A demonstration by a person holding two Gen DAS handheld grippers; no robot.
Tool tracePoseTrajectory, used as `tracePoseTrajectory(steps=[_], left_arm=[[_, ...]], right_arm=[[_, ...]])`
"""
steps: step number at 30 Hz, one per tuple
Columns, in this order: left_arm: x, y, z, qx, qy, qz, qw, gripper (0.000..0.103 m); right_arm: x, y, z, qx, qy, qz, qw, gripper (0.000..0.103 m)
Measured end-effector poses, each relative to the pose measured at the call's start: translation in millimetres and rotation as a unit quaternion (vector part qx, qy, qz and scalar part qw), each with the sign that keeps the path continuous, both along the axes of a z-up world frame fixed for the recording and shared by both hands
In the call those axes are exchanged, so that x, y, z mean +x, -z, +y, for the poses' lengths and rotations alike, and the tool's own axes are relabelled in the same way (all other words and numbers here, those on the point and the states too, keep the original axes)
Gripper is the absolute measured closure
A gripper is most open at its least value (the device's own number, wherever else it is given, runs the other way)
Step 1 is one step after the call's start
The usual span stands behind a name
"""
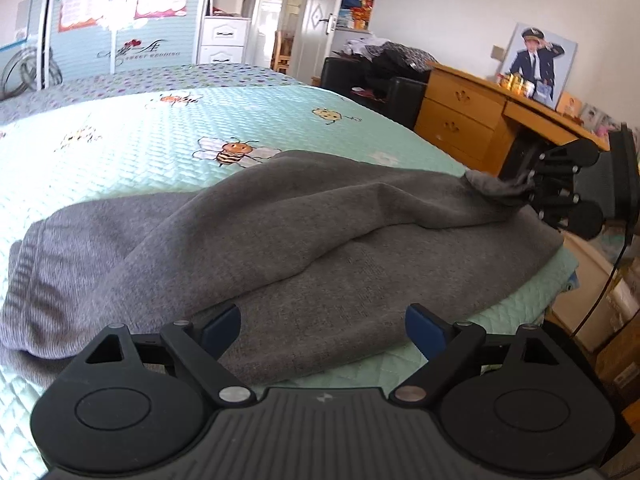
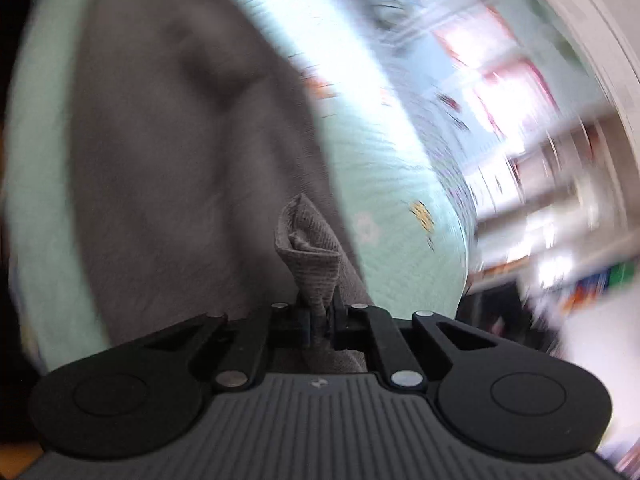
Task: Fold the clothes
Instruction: 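Grasp the other sleeve cuff with the right gripper and lift it, then lay the sleeve over the sweater with the right gripper and open it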
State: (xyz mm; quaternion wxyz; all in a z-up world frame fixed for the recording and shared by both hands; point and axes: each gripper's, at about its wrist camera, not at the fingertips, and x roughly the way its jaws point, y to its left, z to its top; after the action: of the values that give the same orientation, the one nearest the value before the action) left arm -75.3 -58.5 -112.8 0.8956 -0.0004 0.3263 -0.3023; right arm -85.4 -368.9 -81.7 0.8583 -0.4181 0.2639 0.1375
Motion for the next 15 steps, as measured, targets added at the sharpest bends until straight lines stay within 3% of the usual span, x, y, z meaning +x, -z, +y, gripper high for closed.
tracePoseTrajectory(steps=[1, 2, 3, 4, 5, 8, 9, 11, 13, 15], left_arm=[[1.3, 1.2, 2.9, -0.009, -0.003, 0.003, 0.9999, 0.013], [2.5, 2.2, 5.7, -0.019, -0.007, 0.006, 0.9998, 0.013], [3.3, 3.1, 8.9, -0.029, -0.011, 0.009, 0.9995, 0.013], [4.1, 3.9, 12.3, -0.039, -0.014, 0.011, 0.9991, 0.013], [4.5, 4.3, 16.5, -0.048, -0.017, 0.012, 0.9986, 0.013], [3.6, 3.4, 28.2, -0.069, -0.027, 0.009, 0.9972, 0.012], [3.2, 2.9, 32.4, -0.075, -0.03, 0.007, 0.9967, 0.012], [1.9, 1.4, 42.7, -0.09, -0.039, 0.003, 0.9952, 0.011], [1.1, 0.2, 53.0, -0.106, -0.05, 0.0, 0.9931, 0.01], [0.5, -0.1, 64.1, -0.122, -0.06, -0.002, 0.9907, 0.01]], right_arm=[[9.8, -16.5, -8.6, 0.067, 0.031, 0.002, 0.997, 0.094], [21.8, -34.5, -21.6, 0.151, 0.065, 0.007, 0.986, 0.094], [33.8, -52.6, -34.5, 0.234, 0.099, 0.011, 0.967, 0.094], [45.8, -69.4, -48.0, 0.315, 0.129, 0.016, 0.94, 0.094], [57.4, -82.7, -62.2, 0.398, 0.151, 0.022, 0.905, 0.094], [88.1, -110.1, -90.7, 0.612, 0.176, 0.047, 0.77, 0.095], [97.5, -117.7, -91.8, 0.659, 0.173, 0.055, 0.73, 0.095], [114.9, -135.2, -77.5, 0.712, 0.158, 0.068, 0.681, 0.095], [130.1, -153.9, -53.7, 0.748, 0.134, 0.084, 0.644, 0.096], [145.6, -174.7, -20.8, 0.763, 0.114, 0.093, 0.63, 0.096]])
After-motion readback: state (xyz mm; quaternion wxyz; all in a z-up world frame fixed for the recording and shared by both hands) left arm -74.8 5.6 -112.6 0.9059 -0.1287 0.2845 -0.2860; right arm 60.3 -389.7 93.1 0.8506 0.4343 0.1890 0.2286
